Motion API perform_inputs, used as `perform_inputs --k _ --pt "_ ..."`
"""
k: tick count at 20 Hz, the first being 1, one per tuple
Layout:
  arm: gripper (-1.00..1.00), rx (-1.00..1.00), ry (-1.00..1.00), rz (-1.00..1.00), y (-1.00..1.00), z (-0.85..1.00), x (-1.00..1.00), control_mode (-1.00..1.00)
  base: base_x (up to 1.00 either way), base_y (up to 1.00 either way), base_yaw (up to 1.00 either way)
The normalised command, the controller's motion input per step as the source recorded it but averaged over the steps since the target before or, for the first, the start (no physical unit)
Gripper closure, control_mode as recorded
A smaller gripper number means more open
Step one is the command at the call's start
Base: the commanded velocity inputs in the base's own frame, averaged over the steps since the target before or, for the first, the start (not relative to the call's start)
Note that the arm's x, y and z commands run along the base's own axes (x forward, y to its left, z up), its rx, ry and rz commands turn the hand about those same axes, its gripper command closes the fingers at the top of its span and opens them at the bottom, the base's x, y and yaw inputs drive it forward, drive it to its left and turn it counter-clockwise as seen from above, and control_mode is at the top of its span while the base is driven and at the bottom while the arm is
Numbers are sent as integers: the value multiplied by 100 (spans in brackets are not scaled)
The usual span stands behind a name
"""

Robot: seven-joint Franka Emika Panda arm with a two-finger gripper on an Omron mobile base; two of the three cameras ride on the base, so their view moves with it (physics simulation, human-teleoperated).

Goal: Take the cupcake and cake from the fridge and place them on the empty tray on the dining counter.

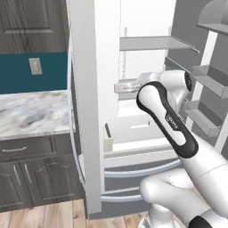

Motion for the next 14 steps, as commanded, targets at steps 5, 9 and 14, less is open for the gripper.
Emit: perform_inputs --k 5,9,14 --pt "-100 0 0 -13 -34 54 -18 -100 0 0 0" --pt "-100 -2 0 -29 -100 60 -44 -100 0 0 0" --pt "-100 -9 13 -32 -93 23 -12 -100 0 0 0"
